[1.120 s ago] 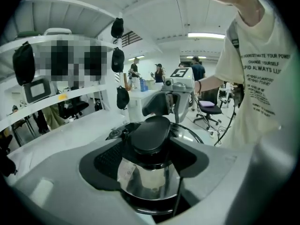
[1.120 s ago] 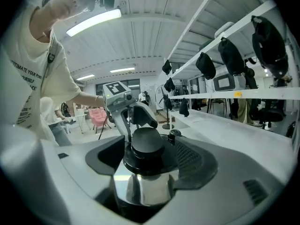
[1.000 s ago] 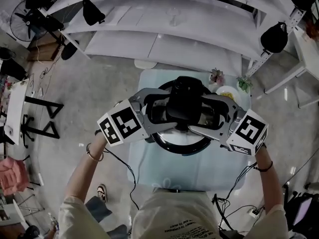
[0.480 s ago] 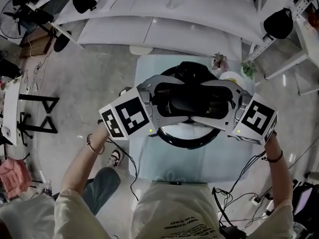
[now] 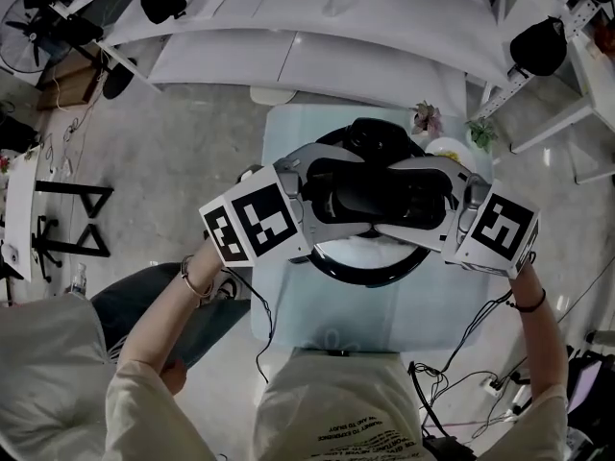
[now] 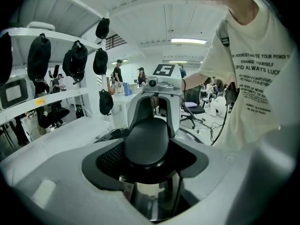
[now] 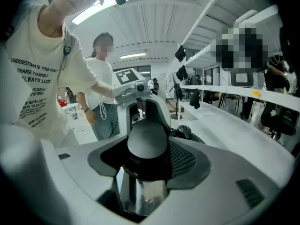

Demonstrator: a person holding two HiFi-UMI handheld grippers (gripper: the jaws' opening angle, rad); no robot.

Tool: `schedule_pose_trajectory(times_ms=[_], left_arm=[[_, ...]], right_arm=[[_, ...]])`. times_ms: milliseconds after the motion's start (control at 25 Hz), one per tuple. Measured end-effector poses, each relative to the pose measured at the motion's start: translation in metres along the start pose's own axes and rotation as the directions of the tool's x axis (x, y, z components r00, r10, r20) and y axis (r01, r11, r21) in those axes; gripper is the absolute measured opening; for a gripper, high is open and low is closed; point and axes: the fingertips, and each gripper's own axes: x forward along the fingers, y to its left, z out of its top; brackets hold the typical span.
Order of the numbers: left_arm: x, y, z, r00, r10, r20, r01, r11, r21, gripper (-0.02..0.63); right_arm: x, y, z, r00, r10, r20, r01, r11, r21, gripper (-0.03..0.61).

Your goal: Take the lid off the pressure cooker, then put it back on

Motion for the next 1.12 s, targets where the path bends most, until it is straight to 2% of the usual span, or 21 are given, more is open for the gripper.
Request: schedule_pose_trajectory(times_ms=[600,1120], left_arm=[[-0.0033,0.0012,0.0001,0.999,-0.022,-0.030,0.022,1.000,0.007,0.295],[-0.0020,-0.0010,0.0073,0.999,-0.020,-0.043,0.022,0.998,0.051,0.295]], right_arm=[[0.0014,0.0010,0.0035,0.999,-0.005,-0.037,0.005,1.000,0.009,0.272],[-0.0040,0.0023,0.0042,0.999,-0.019,-0.043,0.019,1.000,0.005,0.272]])
